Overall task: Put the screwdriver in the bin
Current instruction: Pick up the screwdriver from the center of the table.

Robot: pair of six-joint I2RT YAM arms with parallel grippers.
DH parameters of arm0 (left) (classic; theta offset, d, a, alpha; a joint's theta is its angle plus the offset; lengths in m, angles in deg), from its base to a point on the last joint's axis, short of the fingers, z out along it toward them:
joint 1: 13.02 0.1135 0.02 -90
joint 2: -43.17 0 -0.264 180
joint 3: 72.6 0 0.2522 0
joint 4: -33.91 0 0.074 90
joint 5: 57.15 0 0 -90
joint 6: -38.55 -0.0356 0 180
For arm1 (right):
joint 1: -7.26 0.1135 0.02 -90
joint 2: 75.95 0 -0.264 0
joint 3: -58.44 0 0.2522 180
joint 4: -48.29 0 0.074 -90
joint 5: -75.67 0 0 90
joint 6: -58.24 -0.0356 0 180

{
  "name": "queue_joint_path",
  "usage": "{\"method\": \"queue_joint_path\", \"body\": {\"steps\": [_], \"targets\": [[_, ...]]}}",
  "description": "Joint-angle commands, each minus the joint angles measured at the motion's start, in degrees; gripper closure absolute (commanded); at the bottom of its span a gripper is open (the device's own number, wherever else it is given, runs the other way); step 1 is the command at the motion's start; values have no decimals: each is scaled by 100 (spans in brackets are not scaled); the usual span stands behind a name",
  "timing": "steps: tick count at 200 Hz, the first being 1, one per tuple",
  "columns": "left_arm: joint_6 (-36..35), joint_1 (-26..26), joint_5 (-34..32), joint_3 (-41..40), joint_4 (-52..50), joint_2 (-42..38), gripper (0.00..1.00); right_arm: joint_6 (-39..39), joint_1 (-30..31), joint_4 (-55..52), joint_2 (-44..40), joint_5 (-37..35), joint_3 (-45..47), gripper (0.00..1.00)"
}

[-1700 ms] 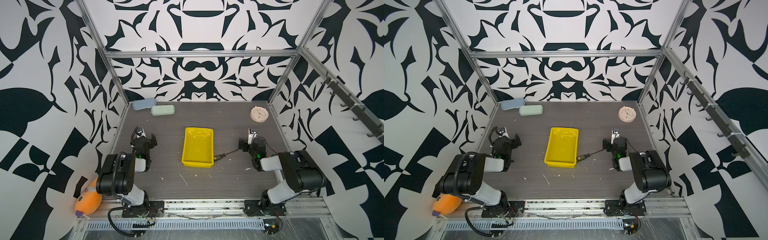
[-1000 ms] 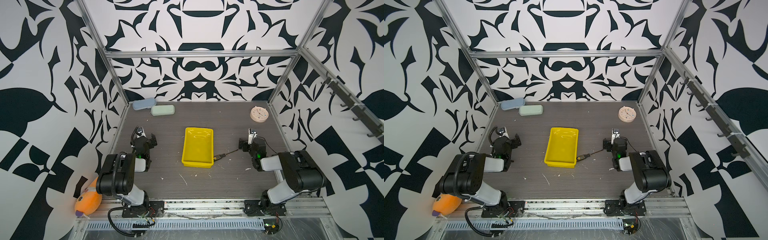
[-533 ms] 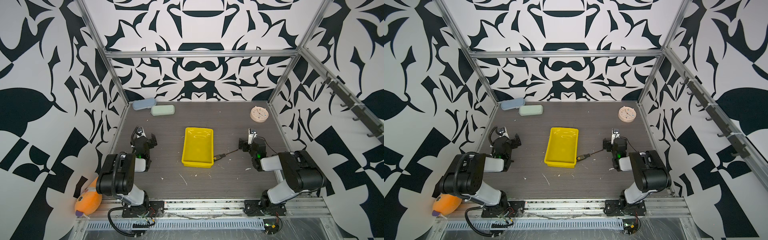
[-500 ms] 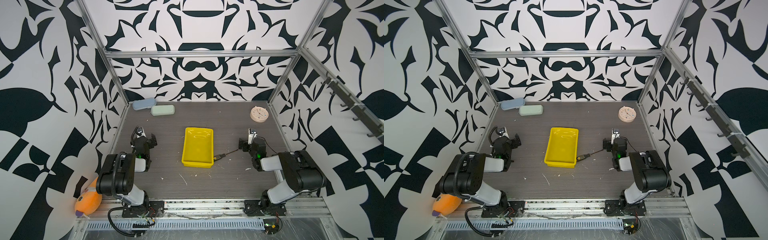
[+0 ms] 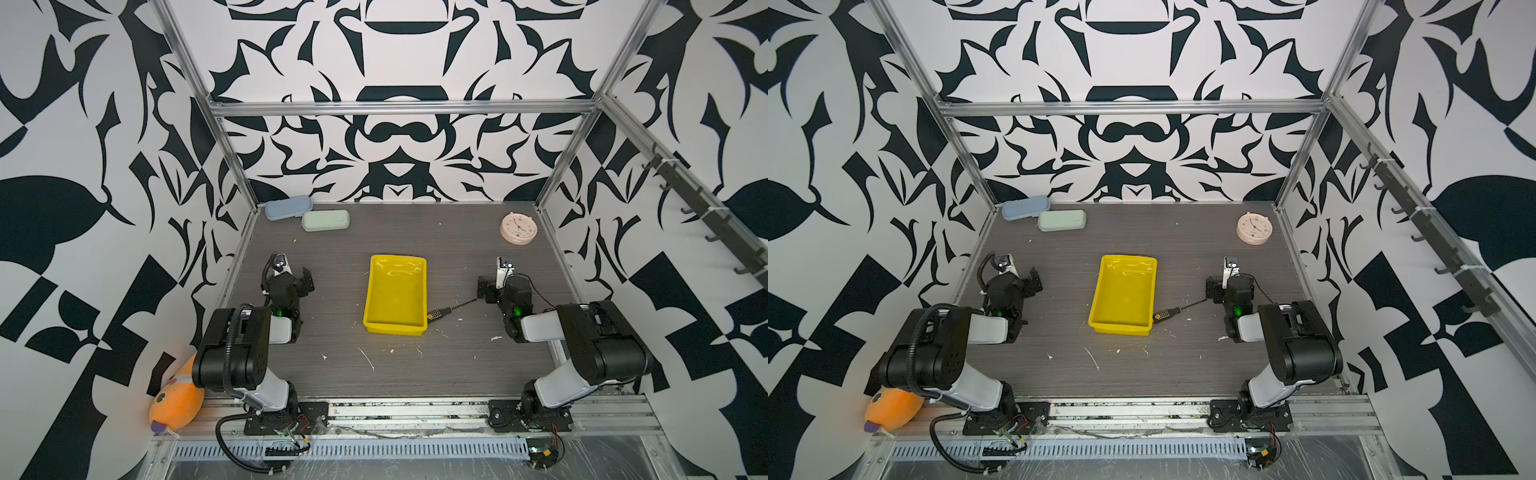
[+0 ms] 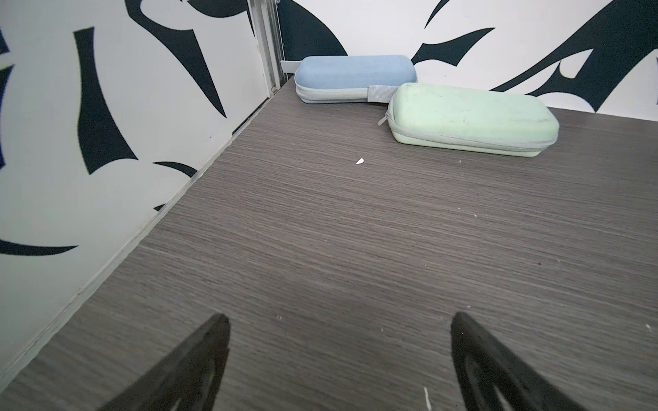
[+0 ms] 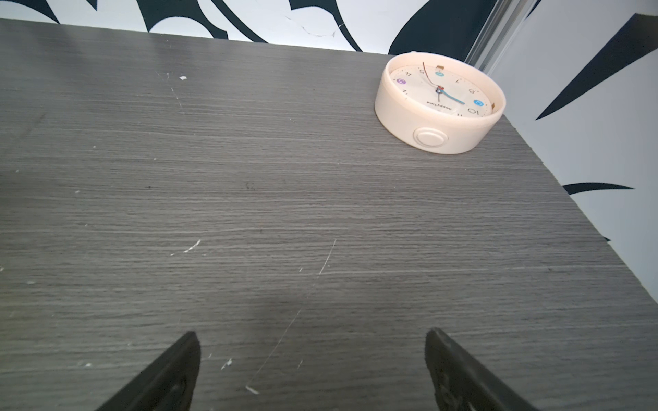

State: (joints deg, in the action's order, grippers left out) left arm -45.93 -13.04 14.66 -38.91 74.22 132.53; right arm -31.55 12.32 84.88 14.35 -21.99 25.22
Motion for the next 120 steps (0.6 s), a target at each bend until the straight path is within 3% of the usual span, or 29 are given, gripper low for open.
{"method": "queue_joint_path", "body": {"steps": [1,50,80,97,120], "targets": [[2,19,-18,77,8,-13,1,36,-15,111,-165,19,-101,0],[-174,-20,384,-195,426,-85,1,40,7,438,-228,130,104,0],[-291,-81,572,-478,632,-605,1,78,110,137,-840,-53,239,0],[-103,-174,369,-73,-968,-1507,1,41,135,-320,-1058,-145,102,0],[952,-214,235,1336,-4861,-2681,1,-17,160,-187,-1108,-284,188,0]]}}
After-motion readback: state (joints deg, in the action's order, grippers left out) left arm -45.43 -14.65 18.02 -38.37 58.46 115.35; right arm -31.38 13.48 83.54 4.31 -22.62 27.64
